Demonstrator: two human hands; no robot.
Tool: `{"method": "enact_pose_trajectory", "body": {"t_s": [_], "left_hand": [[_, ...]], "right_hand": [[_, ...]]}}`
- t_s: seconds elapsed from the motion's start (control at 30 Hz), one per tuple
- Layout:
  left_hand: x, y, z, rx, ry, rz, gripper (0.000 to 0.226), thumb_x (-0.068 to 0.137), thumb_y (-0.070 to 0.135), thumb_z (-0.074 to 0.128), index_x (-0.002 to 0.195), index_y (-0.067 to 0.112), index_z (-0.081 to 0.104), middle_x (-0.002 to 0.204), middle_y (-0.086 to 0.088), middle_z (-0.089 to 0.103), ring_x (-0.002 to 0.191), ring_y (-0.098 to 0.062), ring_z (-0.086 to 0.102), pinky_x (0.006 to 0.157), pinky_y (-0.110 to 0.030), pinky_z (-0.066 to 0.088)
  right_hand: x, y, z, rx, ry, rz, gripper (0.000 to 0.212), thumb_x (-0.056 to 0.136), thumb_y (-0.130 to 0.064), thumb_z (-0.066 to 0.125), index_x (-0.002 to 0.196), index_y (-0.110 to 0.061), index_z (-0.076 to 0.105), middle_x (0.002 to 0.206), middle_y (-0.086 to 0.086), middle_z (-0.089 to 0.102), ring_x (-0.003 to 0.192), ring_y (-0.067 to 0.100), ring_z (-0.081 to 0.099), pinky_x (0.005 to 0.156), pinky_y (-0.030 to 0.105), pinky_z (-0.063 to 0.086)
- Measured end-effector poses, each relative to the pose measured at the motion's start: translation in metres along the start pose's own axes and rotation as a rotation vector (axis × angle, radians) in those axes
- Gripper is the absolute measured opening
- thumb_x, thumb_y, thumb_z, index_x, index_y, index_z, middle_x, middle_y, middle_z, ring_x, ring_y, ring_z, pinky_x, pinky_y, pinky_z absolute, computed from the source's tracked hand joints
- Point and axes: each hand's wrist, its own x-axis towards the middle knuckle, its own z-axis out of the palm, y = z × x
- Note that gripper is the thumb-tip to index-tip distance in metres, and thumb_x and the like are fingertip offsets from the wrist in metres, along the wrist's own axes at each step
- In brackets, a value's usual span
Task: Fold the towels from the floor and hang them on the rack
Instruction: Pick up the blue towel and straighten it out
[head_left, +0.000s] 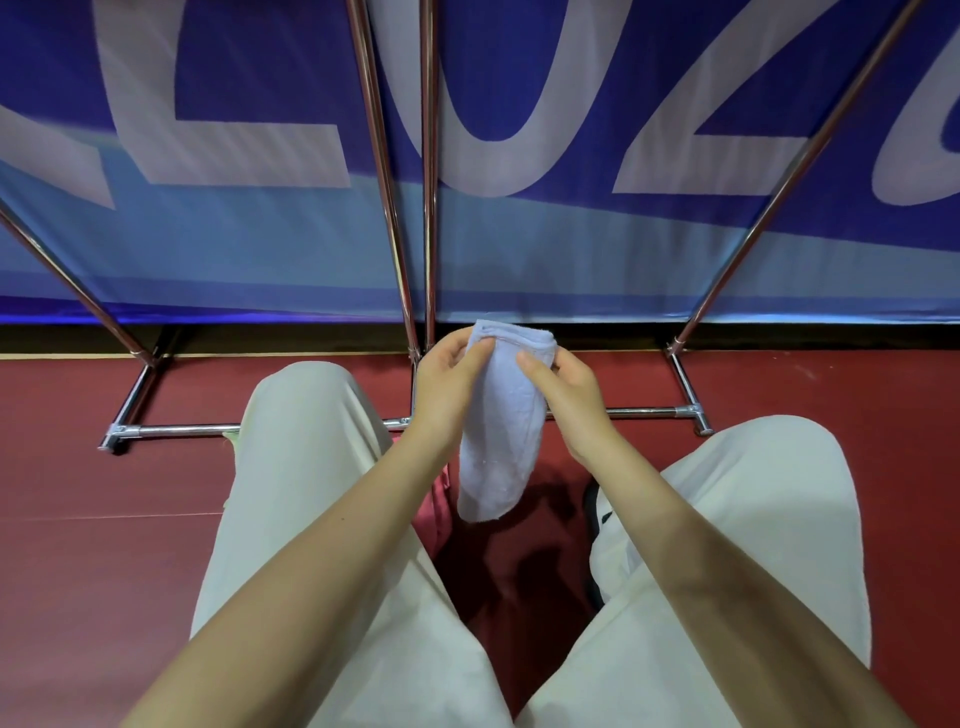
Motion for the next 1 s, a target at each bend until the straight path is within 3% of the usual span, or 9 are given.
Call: {"method": "enact_pose_trajectory", "body": {"t_s": [0.23, 0.4, 0.53, 0.7, 0.77, 0.87, 0.93, 1.0], "left_hand": [[0.003, 0.004, -0.004, -0.141, 0.044, -0.003, 0.029, 0.083, 0.027, 0.059, 0.102, 0.007, 0.069, 0.097, -0.008, 0.071, 0.089, -0.015, 0.064, 0.086, -0.036, 0.051], [0.004, 0.005, -0.005, -0.195, 0.068, 0.005, 0.026, 0.087, 0.02, 0.06, 0.107, 0.005, 0.068, 0.1, -0.01, 0.07, 0.092, -0.016, 0.064, 0.086, -0.036, 0.051], [0.009, 0.007, -0.012, -0.227, 0.12, 0.003, 0.032, 0.08, 0.026, 0.059, 0.103, 0.007, 0.069, 0.098, -0.006, 0.07, 0.091, -0.014, 0.064, 0.084, -0.031, 0.05], [0.017, 0.005, -0.033, -0.256, 0.194, -0.006, 0.018, 0.089, 0.02, 0.059, 0.1, 0.01, 0.069, 0.095, -0.003, 0.071, 0.091, -0.014, 0.064, 0.085, -0.033, 0.051], [0.022, 0.004, -0.043, -0.269, 0.232, -0.019, 0.013, 0.093, 0.016, 0.057, 0.097, 0.011, 0.069, 0.092, -0.001, 0.07, 0.088, -0.014, 0.063, 0.083, -0.032, 0.05], [0.027, 0.005, -0.055, -0.313, 0.286, -0.006, 0.012, 0.094, 0.014, 0.056, 0.093, 0.014, 0.069, 0.087, 0.0, 0.069, 0.082, -0.012, 0.061, 0.074, -0.026, 0.049], [0.03, 0.007, -0.065, -0.348, 0.327, 0.021, 0.013, 0.094, 0.012, 0.056, 0.09, 0.014, 0.068, 0.082, 0.002, 0.068, 0.076, -0.009, 0.06, 0.068, -0.022, 0.048], [0.033, 0.01, -0.073, -0.404, 0.375, 0.01, 0.013, 0.095, 0.01, 0.055, 0.088, 0.013, 0.066, 0.072, 0.006, 0.065, 0.064, -0.004, 0.056, 0.059, -0.018, 0.045]], "right_hand": [[0.002, 0.031, 0.009, -0.347, -0.02, 0.053, 0.037, 0.08, -0.016, 0.074, 0.114, -0.011, 0.061, 0.103, -0.001, 0.069, 0.093, 0.009, 0.063, 0.076, 0.016, 0.048], [0.008, 0.05, 0.023, -0.429, -0.005, 0.109, 0.026, 0.093, -0.01, 0.054, 0.118, -0.003, 0.054, 0.091, -0.002, 0.06, 0.078, 0.005, 0.053, 0.056, 0.003, 0.038], [0.018, 0.054, 0.044, -0.389, 0.0, 0.173, 0.024, 0.094, -0.003, 0.047, 0.117, 0.001, 0.054, 0.101, 0.009, 0.06, 0.094, 0.015, 0.054, 0.059, 0.005, 0.041], [0.024, 0.064, 0.061, -0.354, -0.055, 0.176, 0.027, 0.095, 0.006, 0.038, 0.118, 0.006, 0.051, 0.101, 0.009, 0.057, 0.082, 0.01, 0.054, 0.058, 0.003, 0.041], [0.026, 0.07, 0.063, -0.375, -0.056, 0.197, 0.024, 0.096, 0.003, 0.038, 0.114, 0.001, 0.053, 0.097, 0.009, 0.056, 0.083, 0.013, 0.053, 0.058, 0.005, 0.04], [0.028, 0.074, 0.063, -0.447, -0.05, 0.147, 0.01, 0.096, -0.003, 0.041, 0.096, -0.003, 0.051, 0.083, 0.008, 0.051, 0.08, 0.016, 0.047, 0.066, 0.027, 0.039], [0.027, 0.071, 0.06, -0.499, -0.042, 0.053, 0.017, 0.097, -0.01, 0.045, 0.087, 0.004, 0.048, 0.075, 0.007, 0.045, 0.072, 0.015, 0.04, 0.065, 0.03, 0.034], [0.021, 0.06, 0.058, -0.467, -0.05, -0.023, 0.027, 0.096, -0.017, 0.053, 0.085, 0.008, 0.05, 0.073, 0.006, 0.043, 0.066, 0.008, 0.038, 0.058, 0.023, 0.033]]}}
